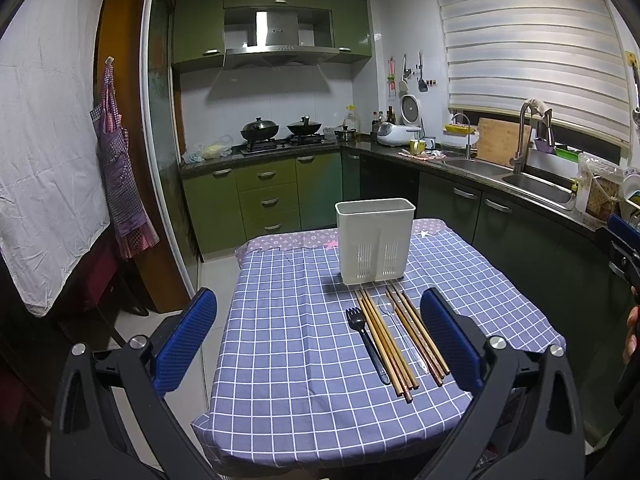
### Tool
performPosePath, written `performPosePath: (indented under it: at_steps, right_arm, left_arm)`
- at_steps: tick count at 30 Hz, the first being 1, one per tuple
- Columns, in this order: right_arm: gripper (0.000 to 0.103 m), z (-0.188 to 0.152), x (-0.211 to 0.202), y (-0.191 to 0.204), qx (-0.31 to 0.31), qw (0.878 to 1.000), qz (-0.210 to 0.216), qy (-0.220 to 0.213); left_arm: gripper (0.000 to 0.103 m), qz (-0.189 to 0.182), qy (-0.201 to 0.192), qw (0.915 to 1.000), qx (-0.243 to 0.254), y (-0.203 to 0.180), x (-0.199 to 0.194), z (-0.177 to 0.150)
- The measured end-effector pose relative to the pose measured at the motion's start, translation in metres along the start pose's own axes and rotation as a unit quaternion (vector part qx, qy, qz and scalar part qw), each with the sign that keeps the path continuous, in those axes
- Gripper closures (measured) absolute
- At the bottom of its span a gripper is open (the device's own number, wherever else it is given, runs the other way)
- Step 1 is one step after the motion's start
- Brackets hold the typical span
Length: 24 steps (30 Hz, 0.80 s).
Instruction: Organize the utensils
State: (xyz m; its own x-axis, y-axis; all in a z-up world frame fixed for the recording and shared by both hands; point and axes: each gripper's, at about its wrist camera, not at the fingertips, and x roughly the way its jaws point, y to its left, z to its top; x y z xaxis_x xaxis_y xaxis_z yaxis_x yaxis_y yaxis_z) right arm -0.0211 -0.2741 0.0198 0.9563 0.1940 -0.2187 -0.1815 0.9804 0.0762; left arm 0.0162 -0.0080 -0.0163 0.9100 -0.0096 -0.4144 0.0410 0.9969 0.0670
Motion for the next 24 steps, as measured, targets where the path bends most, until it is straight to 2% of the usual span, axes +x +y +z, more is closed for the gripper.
performPosePath:
  at_steps: [24]
  right_arm:
    - [0.004, -0.003, 0.024, 0.005, -0.003, 1.0, -0.01, 0.029]
  left_arm:
    - [0.006, -0.004, 0.026, 0.9996, 0.01, -0.004, 0.02, 0.002]
